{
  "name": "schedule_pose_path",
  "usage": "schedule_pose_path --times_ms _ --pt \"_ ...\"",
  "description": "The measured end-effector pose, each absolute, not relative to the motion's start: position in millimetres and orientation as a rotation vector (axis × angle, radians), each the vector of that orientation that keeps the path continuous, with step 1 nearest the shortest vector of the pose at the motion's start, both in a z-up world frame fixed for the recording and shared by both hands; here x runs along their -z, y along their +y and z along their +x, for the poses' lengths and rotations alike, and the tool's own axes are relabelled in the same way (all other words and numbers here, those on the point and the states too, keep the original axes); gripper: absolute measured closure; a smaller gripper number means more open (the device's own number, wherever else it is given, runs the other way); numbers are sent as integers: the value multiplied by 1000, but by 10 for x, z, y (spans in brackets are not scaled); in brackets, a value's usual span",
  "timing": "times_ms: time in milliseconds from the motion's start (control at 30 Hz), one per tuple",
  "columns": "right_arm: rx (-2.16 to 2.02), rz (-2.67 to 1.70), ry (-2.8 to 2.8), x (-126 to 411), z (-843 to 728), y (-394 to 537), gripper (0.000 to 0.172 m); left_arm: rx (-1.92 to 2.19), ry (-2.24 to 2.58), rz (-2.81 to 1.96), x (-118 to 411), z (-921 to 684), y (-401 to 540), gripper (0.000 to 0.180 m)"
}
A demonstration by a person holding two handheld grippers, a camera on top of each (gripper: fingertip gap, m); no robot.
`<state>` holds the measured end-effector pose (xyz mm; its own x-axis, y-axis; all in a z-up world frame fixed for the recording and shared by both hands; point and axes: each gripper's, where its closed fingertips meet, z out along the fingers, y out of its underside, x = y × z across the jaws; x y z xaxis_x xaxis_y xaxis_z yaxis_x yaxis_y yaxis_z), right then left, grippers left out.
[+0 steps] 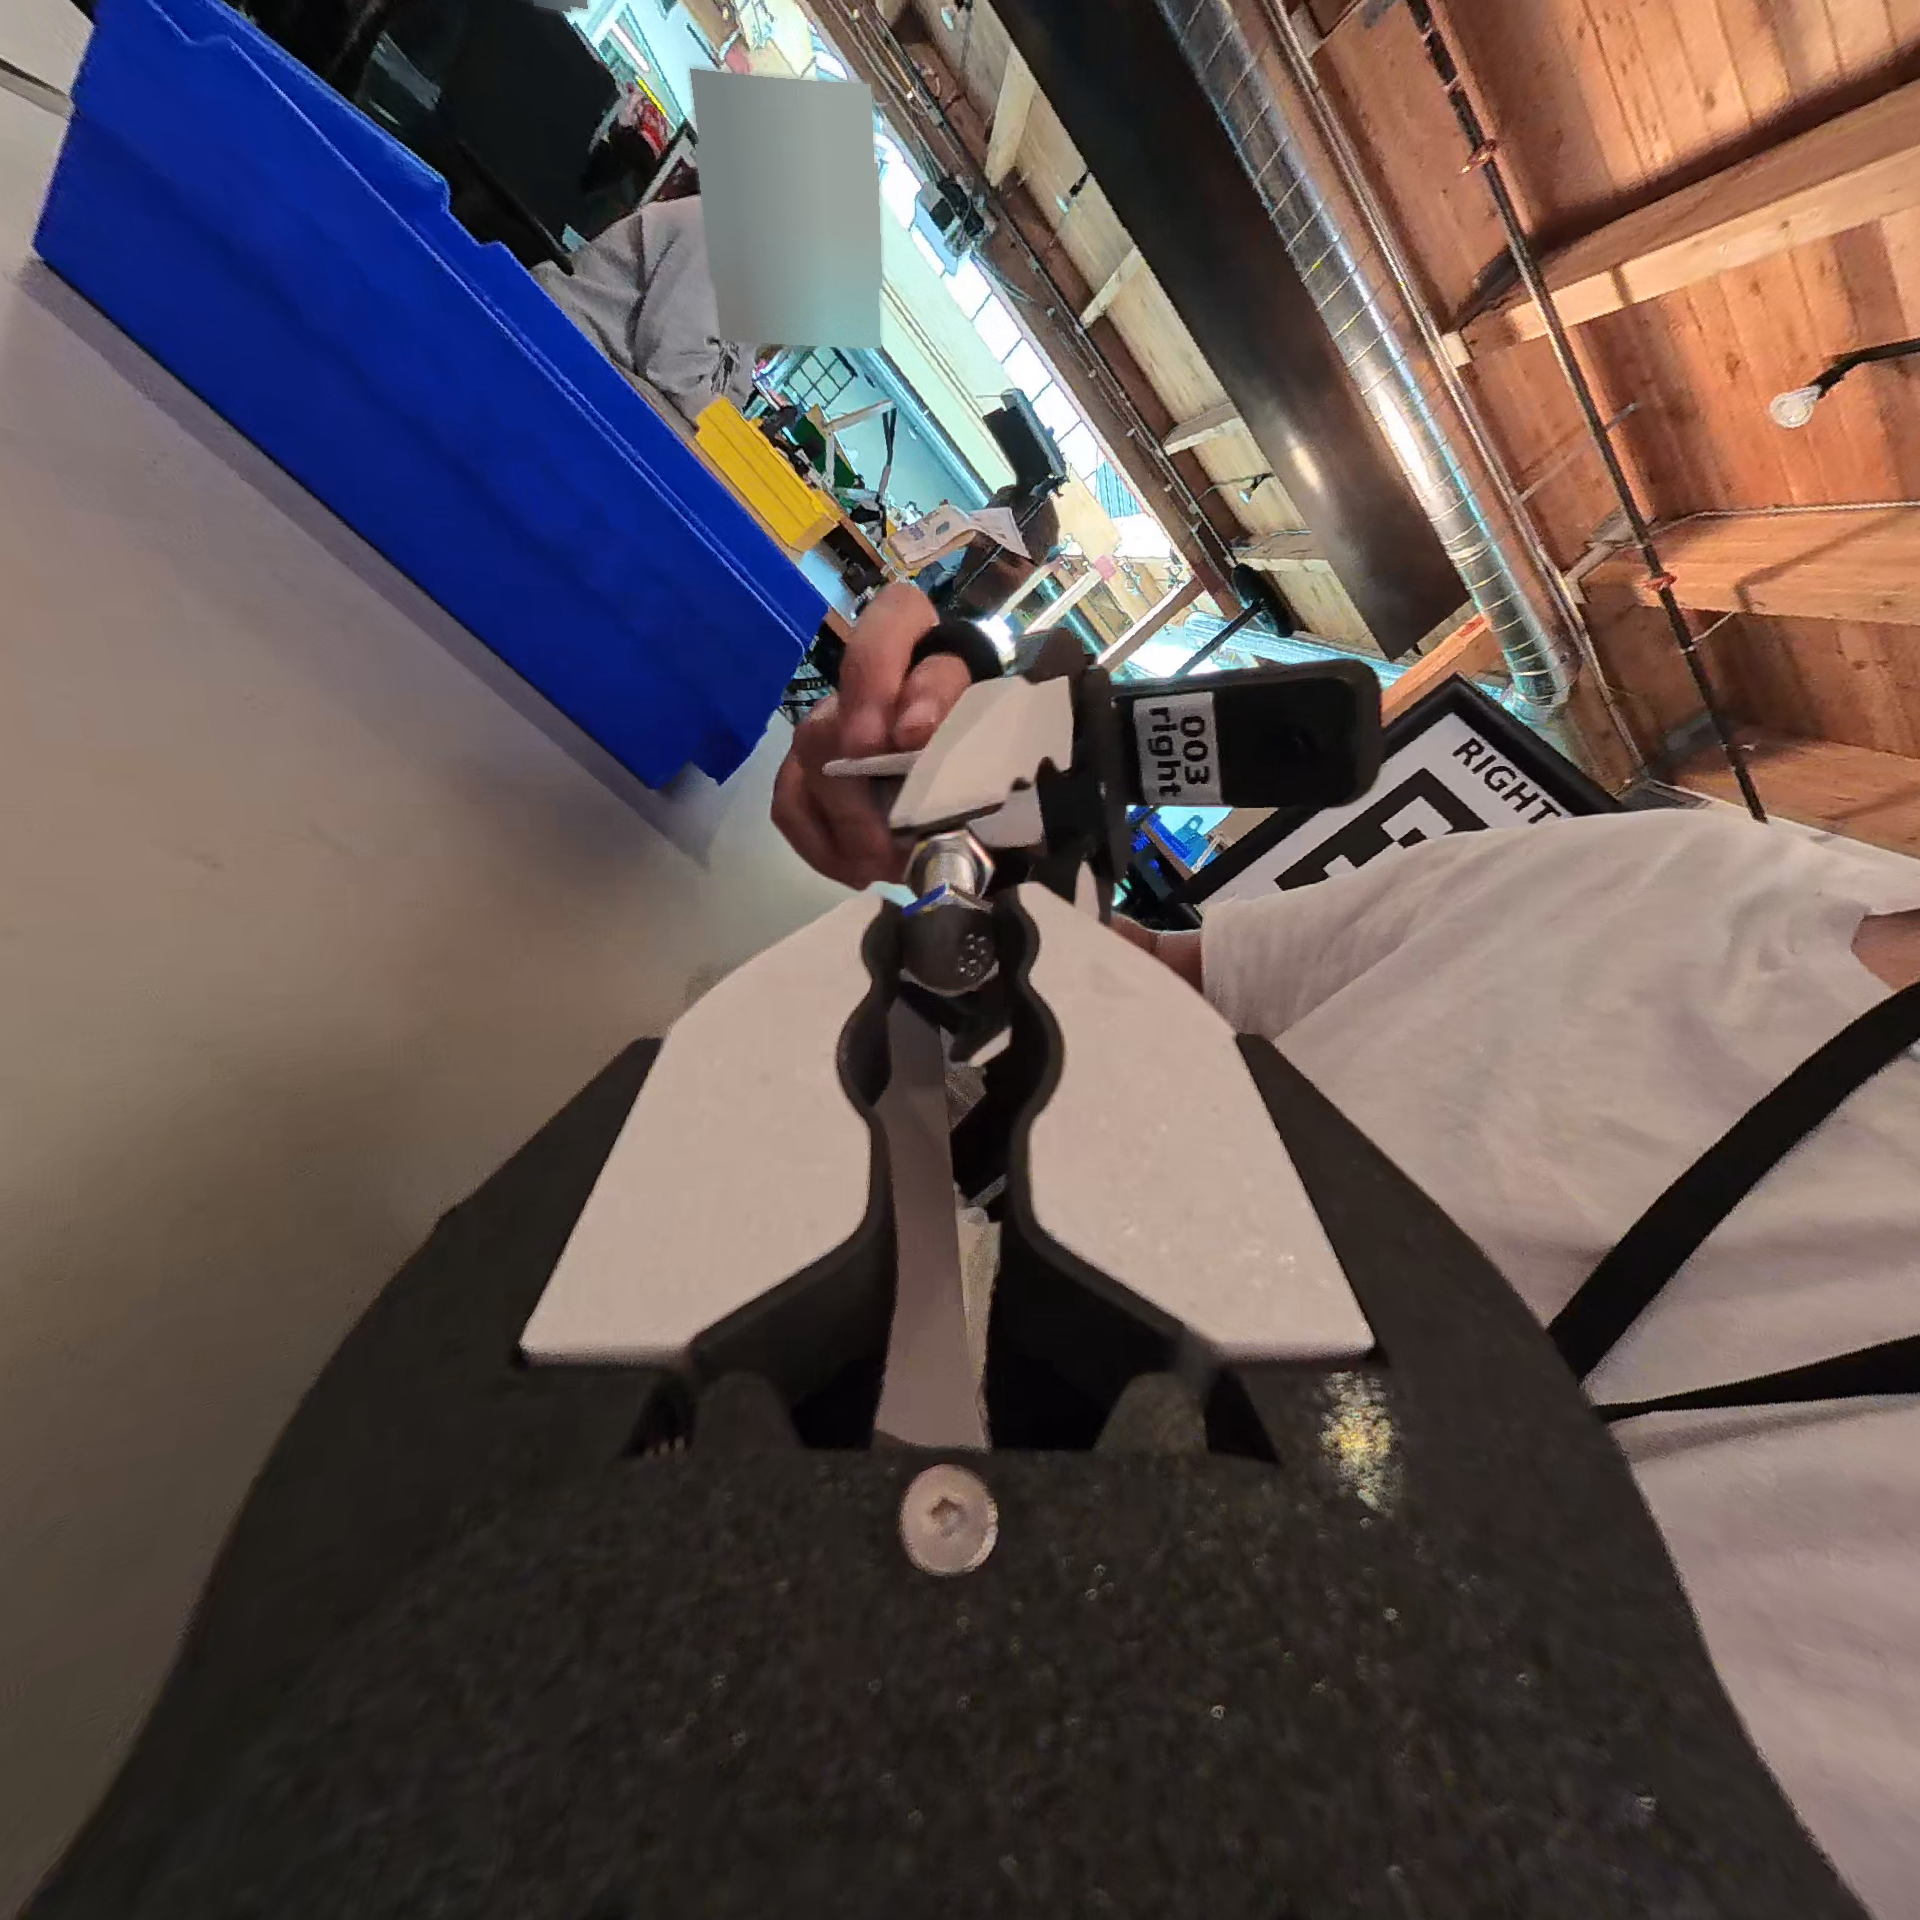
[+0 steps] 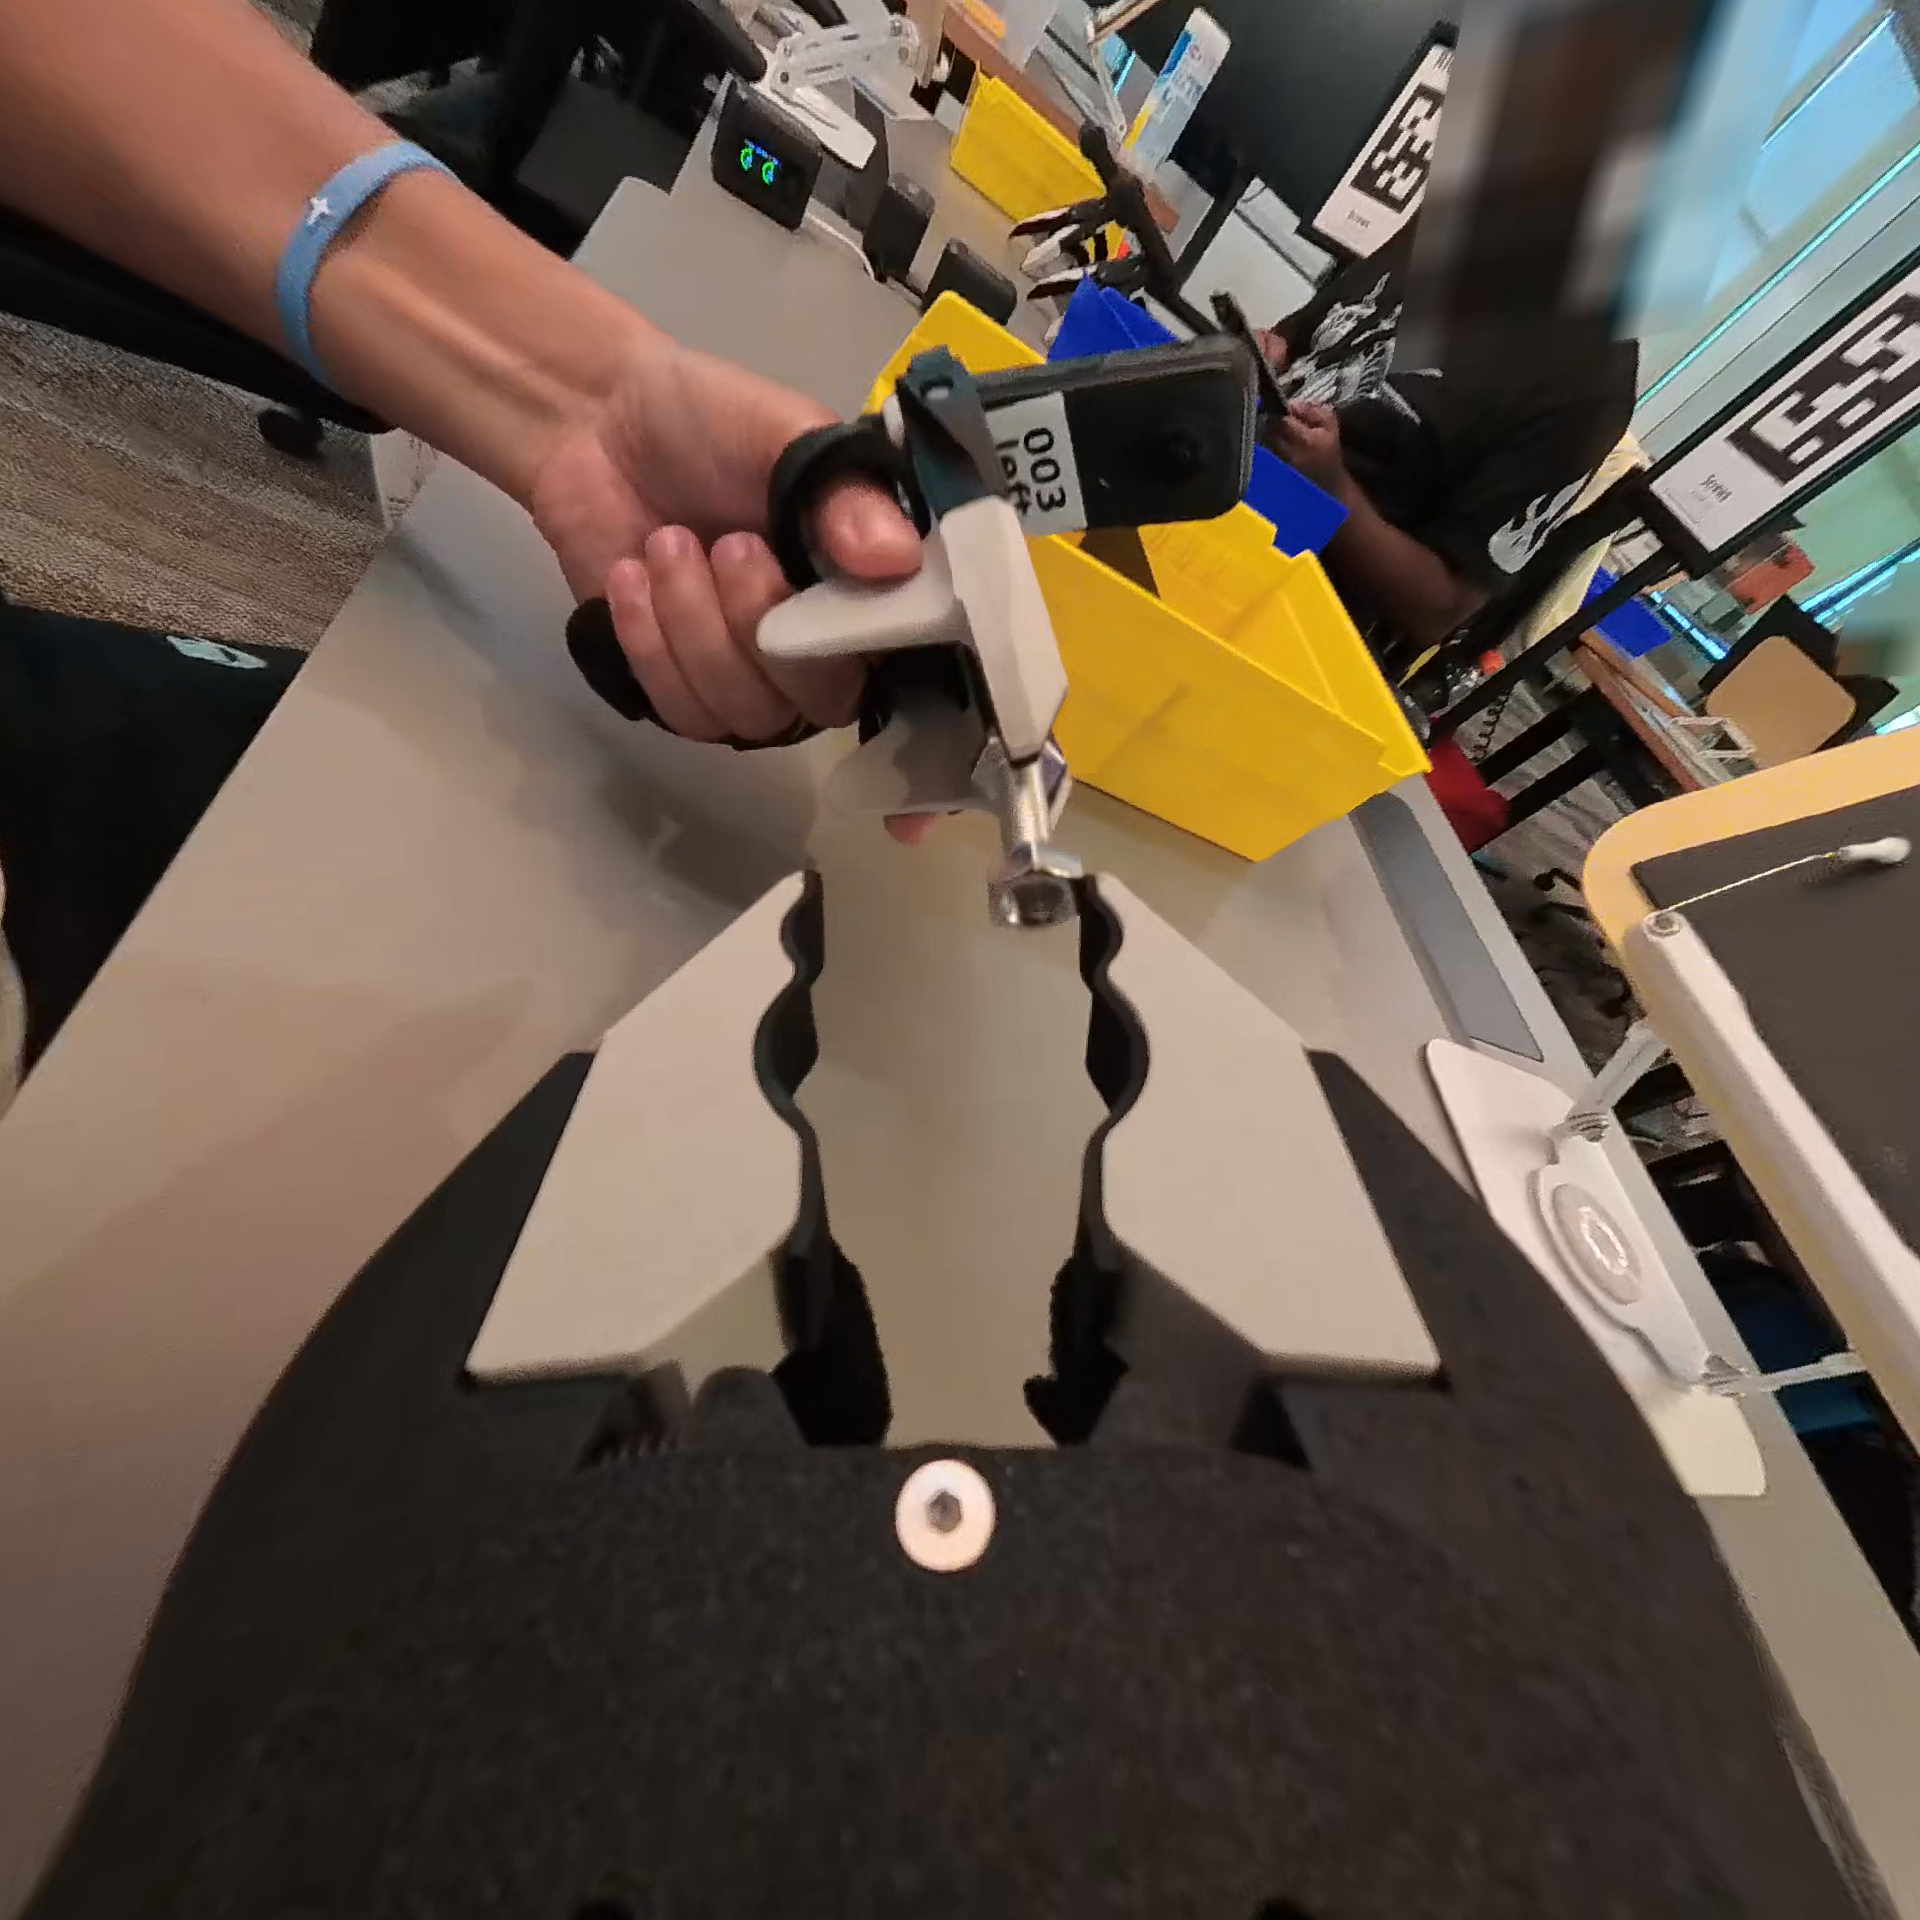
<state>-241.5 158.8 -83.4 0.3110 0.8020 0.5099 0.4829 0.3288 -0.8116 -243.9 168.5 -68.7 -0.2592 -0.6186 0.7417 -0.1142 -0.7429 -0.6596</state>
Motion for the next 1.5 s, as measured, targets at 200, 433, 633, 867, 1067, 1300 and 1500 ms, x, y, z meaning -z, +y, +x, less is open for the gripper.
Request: schedule_pose_path --times_ms 200,433,633,867,1067,1300,1500 --pt "-323 -1332 -1278 806 -2332 1664 127 2083 885 -1649 670 -2444 1683 163" --pt "-181 -1207 -1317 715 -2356 1614 140 2160 882 -1655 669 -2459 1648 163" --pt "-181 -1216 -1348 745 -2359 1597 155 2192 922 -1673 706 -2439 1574 163" --pt "-969 -1651 -1007 751 -2414 1663 155 1978 1014 -1629 705 -2479 1640 163" --pt "-1723 -1829 -507 740 -2499 1681 155 1620 1179 -1493 683 -2546 1695 163" --pt "-772 -1530 -1090 732 -2433 1701 155 1862 1048 -1591 668 -2508 1685 163" --pt "469 -882 -1452 717 -2335 1703 155 2079 912 -1711 697 -2443 1640 164"
